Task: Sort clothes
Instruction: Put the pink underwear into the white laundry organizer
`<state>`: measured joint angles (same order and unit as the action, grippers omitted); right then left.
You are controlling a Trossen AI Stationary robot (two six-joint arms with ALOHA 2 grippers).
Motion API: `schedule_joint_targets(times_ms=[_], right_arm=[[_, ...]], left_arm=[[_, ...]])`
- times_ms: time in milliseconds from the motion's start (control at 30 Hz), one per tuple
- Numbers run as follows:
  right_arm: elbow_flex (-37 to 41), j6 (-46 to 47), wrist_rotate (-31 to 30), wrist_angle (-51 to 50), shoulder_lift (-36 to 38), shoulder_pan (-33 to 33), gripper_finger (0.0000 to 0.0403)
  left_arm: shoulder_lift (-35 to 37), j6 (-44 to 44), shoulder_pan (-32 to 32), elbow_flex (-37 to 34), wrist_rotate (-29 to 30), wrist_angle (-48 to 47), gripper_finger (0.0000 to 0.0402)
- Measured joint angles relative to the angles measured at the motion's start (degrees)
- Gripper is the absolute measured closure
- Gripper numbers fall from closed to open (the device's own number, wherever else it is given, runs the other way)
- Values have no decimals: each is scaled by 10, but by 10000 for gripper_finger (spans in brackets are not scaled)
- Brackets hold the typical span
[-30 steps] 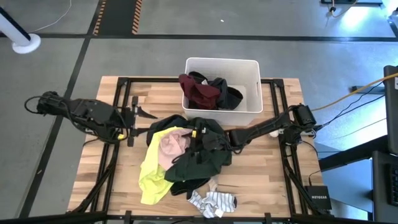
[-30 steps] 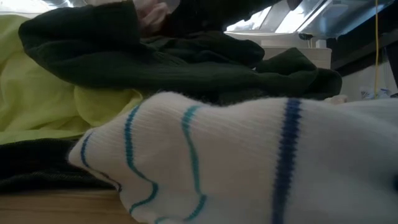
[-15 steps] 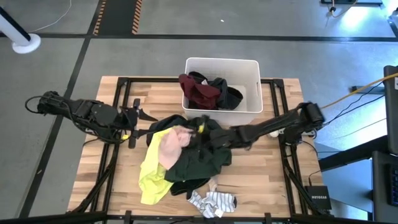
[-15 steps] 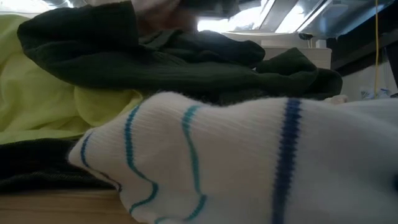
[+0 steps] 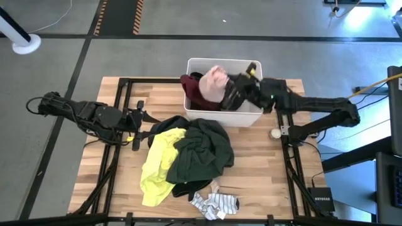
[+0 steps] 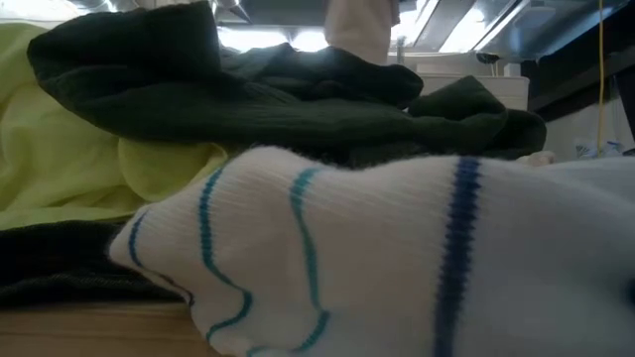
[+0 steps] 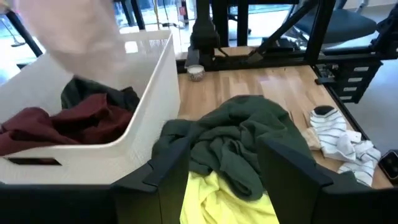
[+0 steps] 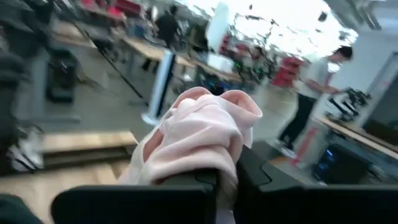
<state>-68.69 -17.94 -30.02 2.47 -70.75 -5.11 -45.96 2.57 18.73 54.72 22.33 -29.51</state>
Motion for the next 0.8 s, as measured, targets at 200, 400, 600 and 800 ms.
schedule_joint_targets(times_ms=[200,400,600,800], right_arm=[[0,55,51,-97,-12,-69,382],[1,136,56,-159,-32,-93,316],[1,132,56,-180,-23,-77,215],[1,128,61,-214,20,-22,156]], left_arm=[[0,-47,0,0,1,57,220],[-4,-44,0,0,1,62,220],[-10,-45,0,0,1,60,220],[-10,-68,0,0,0,61,220]])
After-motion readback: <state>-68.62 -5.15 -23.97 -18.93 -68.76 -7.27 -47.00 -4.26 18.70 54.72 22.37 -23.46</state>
